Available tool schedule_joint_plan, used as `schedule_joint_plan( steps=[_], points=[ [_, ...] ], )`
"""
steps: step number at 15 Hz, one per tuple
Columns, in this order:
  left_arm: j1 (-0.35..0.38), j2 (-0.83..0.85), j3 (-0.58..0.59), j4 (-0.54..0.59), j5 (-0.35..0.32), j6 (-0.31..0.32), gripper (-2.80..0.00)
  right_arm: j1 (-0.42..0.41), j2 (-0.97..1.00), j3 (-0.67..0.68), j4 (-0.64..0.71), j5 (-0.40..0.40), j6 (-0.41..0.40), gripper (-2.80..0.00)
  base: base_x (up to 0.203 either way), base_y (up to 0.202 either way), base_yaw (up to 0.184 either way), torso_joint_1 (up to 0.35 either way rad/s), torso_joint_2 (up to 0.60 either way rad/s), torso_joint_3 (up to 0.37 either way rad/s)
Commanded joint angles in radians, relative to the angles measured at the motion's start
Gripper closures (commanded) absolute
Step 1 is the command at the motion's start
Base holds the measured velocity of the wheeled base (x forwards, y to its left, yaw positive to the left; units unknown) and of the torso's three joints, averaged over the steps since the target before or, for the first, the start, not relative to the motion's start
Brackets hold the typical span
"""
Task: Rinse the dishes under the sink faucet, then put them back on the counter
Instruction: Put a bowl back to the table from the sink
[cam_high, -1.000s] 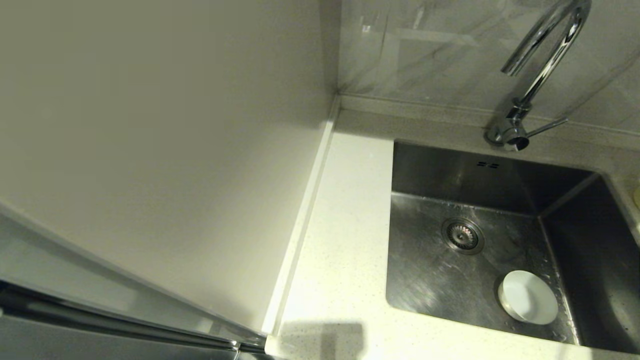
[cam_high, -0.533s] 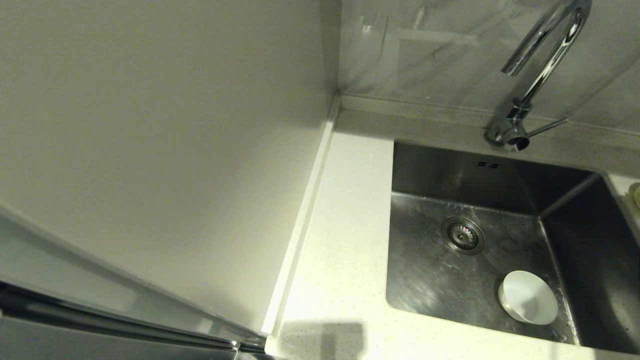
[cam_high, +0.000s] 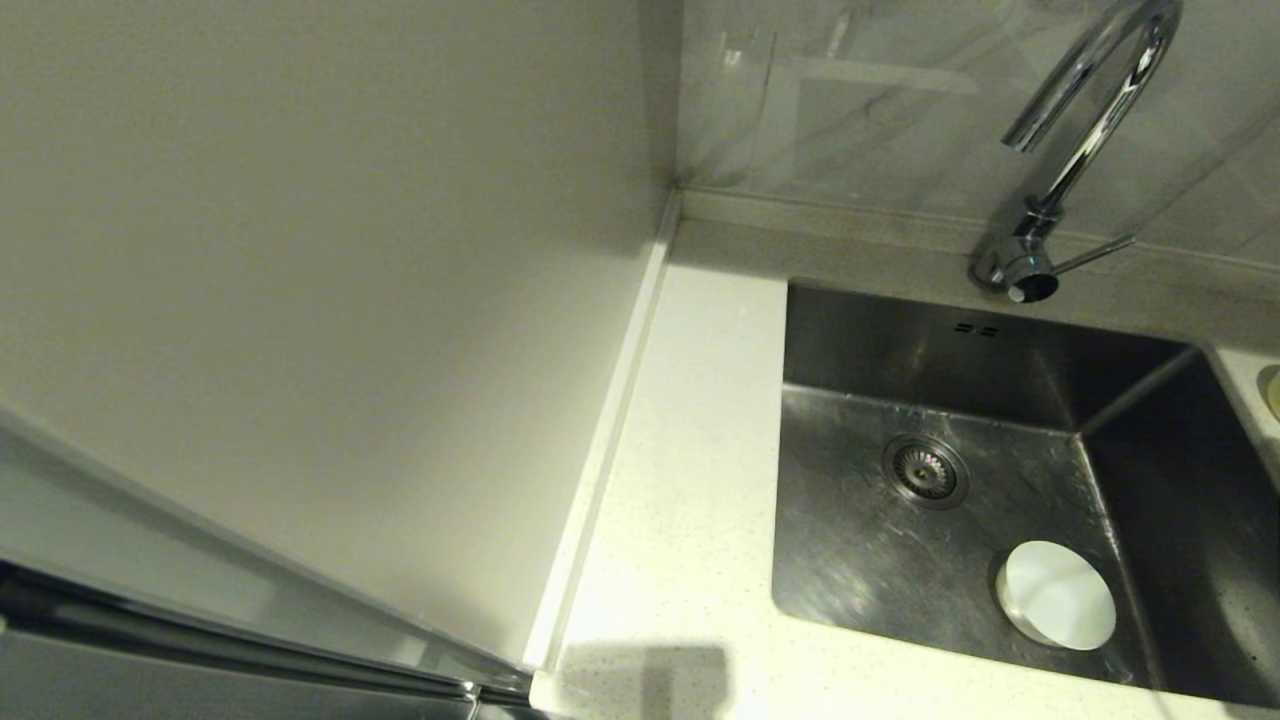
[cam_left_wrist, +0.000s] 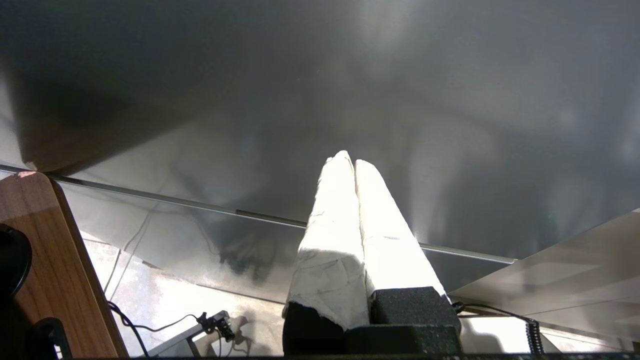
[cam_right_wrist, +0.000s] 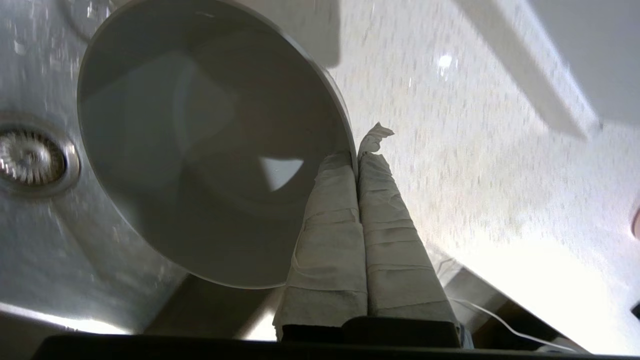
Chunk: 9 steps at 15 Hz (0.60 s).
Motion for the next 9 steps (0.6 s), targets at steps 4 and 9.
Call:
schedule_joint_plan(
  steps=[4,9],
  points=[
    [0.0,0.0,0.003,0.0,0.0,0.0,0.0,-0.02,0.109,-0.002,-0.116,-0.021,-0.003,0.0,0.0,0.0,0.0,0.0,0.0,0.0],
    [0.0,0.0,0.003,0.0,0.0,0.0,0.0,-0.031,0.141,-0.008,-0.146,-0.033,-0.003,0.0,0.0,0.0,0.0,0.0,0.0,0.0]
  ],
)
